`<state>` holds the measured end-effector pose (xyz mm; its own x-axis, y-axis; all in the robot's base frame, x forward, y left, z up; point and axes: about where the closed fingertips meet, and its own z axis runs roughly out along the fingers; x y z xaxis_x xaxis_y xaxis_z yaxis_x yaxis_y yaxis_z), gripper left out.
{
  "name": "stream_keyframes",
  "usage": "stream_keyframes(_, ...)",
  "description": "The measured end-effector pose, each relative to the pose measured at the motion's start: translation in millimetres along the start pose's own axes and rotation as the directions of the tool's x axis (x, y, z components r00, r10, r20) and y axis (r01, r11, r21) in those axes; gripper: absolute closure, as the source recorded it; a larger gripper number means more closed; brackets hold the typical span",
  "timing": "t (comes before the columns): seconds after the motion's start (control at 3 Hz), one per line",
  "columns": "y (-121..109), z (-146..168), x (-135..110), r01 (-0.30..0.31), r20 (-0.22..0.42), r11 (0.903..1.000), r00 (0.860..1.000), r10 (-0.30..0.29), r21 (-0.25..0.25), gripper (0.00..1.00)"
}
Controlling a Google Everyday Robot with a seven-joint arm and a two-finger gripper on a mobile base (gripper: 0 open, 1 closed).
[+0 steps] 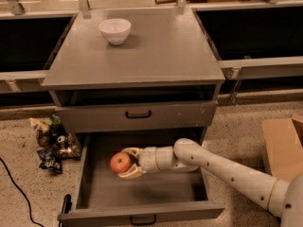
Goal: Pick apple from middle drawer and place on counter
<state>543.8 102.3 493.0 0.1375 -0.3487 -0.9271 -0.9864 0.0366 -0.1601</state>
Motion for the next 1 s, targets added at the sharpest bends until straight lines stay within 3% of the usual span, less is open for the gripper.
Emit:
stream_keyframes(0.67, 30.1, -67.7, -88.2, 0.053, 0.066, 0.9986, 0.996, -0.053, 0.010, 1.00)
stream_keyframes(1.0, 24.9, -86.2, -118.4, 0.111, 0.062, 0.9934, 0.992, -0.113, 0.030, 1.00)
